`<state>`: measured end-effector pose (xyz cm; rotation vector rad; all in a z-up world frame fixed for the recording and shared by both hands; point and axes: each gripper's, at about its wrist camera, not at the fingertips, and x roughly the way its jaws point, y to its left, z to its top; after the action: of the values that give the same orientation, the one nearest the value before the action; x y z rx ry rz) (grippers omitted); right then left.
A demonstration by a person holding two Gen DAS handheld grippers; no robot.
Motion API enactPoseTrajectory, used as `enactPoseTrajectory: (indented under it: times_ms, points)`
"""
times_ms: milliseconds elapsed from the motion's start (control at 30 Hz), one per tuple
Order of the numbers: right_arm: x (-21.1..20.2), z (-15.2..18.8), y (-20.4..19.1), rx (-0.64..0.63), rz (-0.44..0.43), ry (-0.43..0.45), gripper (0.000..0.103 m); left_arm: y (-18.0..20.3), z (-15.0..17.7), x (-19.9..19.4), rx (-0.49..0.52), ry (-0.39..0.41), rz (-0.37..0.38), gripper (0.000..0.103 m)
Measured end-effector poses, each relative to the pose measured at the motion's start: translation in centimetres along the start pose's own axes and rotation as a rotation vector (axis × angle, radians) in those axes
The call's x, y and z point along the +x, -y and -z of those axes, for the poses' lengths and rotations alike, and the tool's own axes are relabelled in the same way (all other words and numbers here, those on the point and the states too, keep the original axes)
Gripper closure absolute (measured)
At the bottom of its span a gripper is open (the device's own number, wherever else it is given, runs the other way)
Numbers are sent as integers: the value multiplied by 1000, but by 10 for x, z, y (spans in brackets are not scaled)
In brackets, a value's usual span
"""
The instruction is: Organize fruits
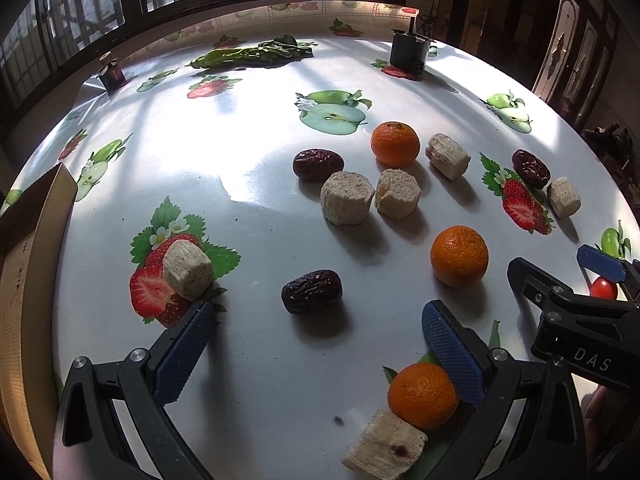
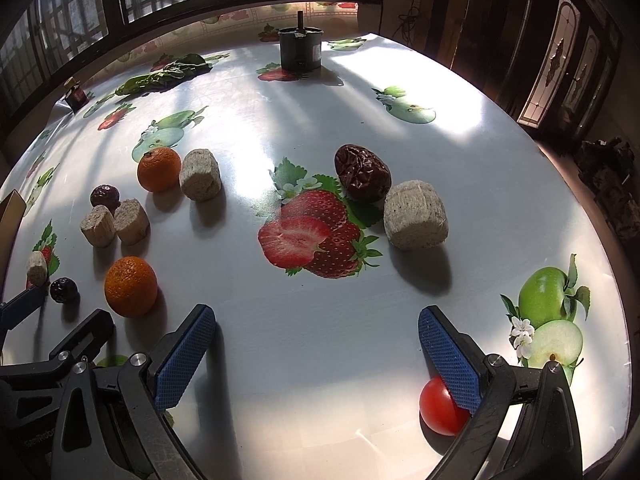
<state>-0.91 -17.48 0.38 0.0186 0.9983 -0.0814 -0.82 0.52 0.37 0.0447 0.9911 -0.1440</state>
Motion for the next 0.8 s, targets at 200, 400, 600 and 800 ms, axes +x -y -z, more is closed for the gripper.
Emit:
enactPoseTrajectory:
  times_ms: [200,400,600,800]
  points:
    - [0,1,-1,1,8,10,1,-20,12,-50,-62,136,-10,11]
    - [-1,2,-2,5,21,14,1,-40,18,-94,-88,274,-41,11]
    - [-43,11,6,91,39,119,1,-66,30,-72,-184,150,179,11]
    - [-106,29,-5,97,51,309,1,-76,37,-78,-219,166,107,11]
